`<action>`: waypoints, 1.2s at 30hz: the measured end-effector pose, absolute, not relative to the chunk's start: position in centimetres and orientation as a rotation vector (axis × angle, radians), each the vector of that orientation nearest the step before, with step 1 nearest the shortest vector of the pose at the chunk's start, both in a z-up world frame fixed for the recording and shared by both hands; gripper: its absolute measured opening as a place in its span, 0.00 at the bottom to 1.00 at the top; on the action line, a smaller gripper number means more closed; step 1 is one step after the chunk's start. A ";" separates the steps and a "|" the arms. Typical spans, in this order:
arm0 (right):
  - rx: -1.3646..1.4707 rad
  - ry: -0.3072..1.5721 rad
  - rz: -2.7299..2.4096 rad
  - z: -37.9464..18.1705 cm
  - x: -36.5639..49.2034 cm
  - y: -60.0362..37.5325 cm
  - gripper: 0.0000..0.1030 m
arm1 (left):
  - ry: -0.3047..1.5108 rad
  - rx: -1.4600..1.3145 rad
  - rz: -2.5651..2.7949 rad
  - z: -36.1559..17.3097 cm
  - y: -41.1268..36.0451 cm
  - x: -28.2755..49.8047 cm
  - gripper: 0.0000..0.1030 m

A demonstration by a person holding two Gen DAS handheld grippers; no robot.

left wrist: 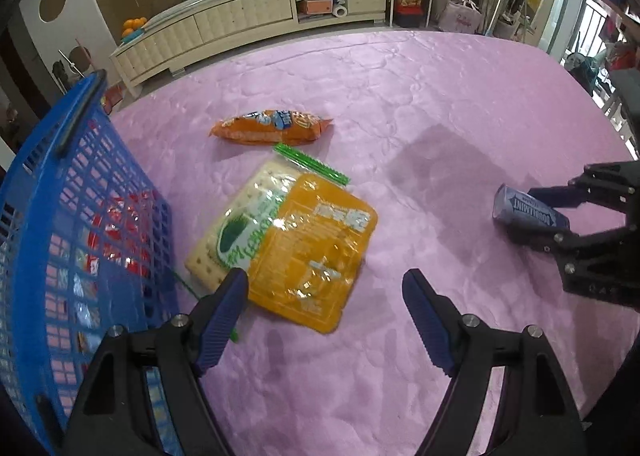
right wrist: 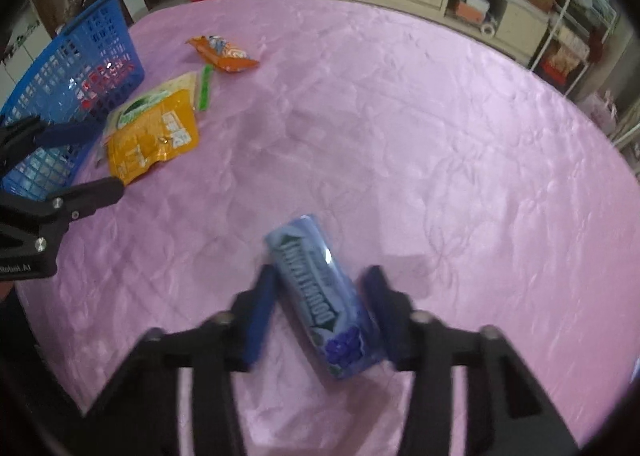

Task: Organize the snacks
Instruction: 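Grasp the blue Doublemint gum tube with the right tool while the left tool grasps the yellow pack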

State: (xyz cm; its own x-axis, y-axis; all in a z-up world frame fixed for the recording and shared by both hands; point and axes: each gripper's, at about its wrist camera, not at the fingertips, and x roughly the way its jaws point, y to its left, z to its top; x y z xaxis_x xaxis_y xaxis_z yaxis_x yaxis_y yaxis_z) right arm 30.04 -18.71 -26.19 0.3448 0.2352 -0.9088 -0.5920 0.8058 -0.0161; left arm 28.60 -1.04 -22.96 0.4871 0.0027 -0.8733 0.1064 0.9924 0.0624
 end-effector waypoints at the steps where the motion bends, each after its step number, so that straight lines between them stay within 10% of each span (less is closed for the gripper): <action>1: -0.369 1.095 0.555 -26.2 30.1 -18.6 0.43 | 1.060 0.114 -0.055 -23.1 -0.9 28.9 0.75; 21: -0.190 1.088 0.533 -25.8 31.5 -17.8 0.40 | 1.118 0.210 -0.065 -25.5 -1.5 32.7 0.78; 25: -0.179 1.097 0.542 -25.7 31.7 -17.9 0.39 | 1.138 0.197 -0.179 -25.4 -2.7 32.1 0.52; 36: -0.150 1.111 0.531 -25.2 32.7 -19.3 0.36 | 1.173 0.135 -0.192 -25.2 -3.6 32.9 0.32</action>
